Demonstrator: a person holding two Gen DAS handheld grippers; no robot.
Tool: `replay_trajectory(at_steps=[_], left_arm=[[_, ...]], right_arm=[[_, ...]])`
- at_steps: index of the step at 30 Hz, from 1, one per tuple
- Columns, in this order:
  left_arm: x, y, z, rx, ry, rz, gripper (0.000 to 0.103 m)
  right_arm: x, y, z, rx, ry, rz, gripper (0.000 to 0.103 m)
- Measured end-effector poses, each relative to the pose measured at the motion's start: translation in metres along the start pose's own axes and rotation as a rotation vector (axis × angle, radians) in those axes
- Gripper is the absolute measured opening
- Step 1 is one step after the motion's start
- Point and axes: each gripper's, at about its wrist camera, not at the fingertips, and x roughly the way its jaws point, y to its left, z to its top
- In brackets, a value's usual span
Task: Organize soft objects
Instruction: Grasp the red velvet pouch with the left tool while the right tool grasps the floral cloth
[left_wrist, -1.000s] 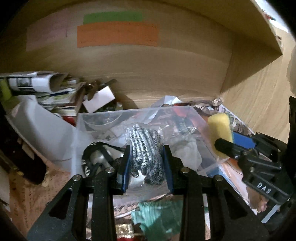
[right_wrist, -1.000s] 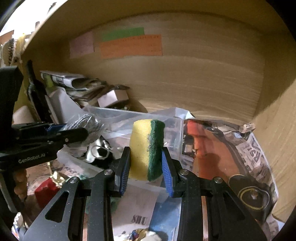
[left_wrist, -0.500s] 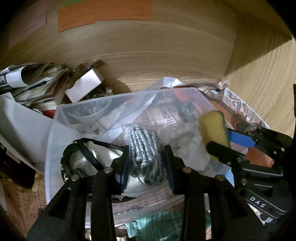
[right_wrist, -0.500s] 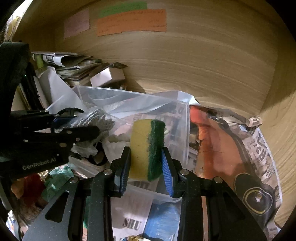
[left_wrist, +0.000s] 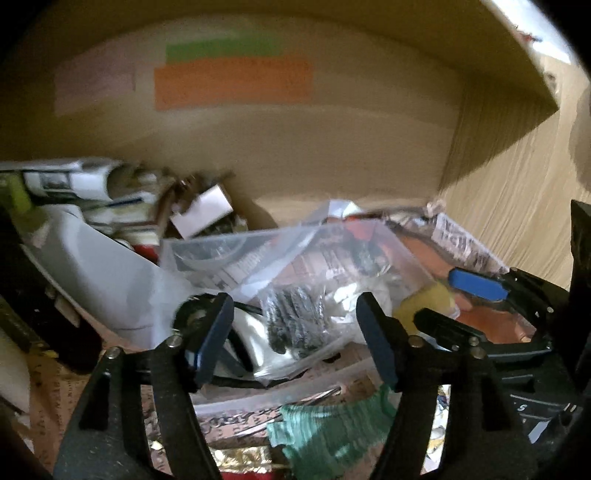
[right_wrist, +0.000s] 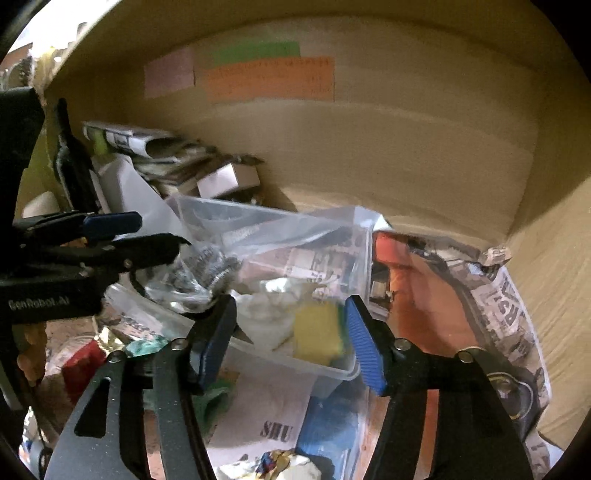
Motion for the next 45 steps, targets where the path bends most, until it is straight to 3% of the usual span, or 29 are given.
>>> replay_trajectory(at_steps=[1, 7, 13, 21, 29, 35, 37, 38, 40, 45], left_arm=[[-0.006, 0.001, 0.0, -0.001, -0.012, 0.002, 0.072], [-0.044, 0.008, -0.008, -0.009, -0.078, 0.025, 0.09], [-0.062, 0.015, -0.031, 0.002, -0.072, 0.058, 0.096], [-0.054, 0.028, -0.075, -0.024, 0.042, 0.085, 0.096], [-0.035, 0.04, -0.113, -0.096, 0.165, 0.062, 0.096], [-0.029, 0.037, -0.13, -0.101, 0.196, 0.049, 0.096], [-0.026, 0.036, -0.131, -0.105, 0.199, 0.042, 0.094], [-0.025, 0.037, -0.132, -0.11, 0.2, 0.038, 0.088], [-0.021, 0.038, -0.132, -0.109, 0.209, 0.034, 0.078], [-0.021, 0.043, -0.132, -0.126, 0.2, 0.015, 0.069]], right_arm=[[-0.008, 0.001, 0.001, -0.001, -0.021, -0.002, 0.07], [-0.039, 0.007, -0.002, -0.011, -0.091, -0.002, 0.081], [-0.055, 0.01, -0.019, -0.008, -0.101, -0.001, 0.083], [-0.047, 0.009, -0.052, 0.039, -0.012, 0.014, 0.083], [-0.037, 0.009, -0.087, 0.092, 0.084, 0.037, 0.083], [-0.029, 0.01, -0.101, 0.102, 0.134, 0.046, 0.083], [-0.026, 0.01, -0.104, 0.1, 0.145, 0.046, 0.083], [-0.025, 0.011, -0.105, 0.098, 0.15, 0.046, 0.083], [-0.023, 0.012, -0.107, 0.091, 0.154, 0.043, 0.076], [-0.022, 0.013, -0.108, 0.082, 0.159, 0.046, 0.062]])
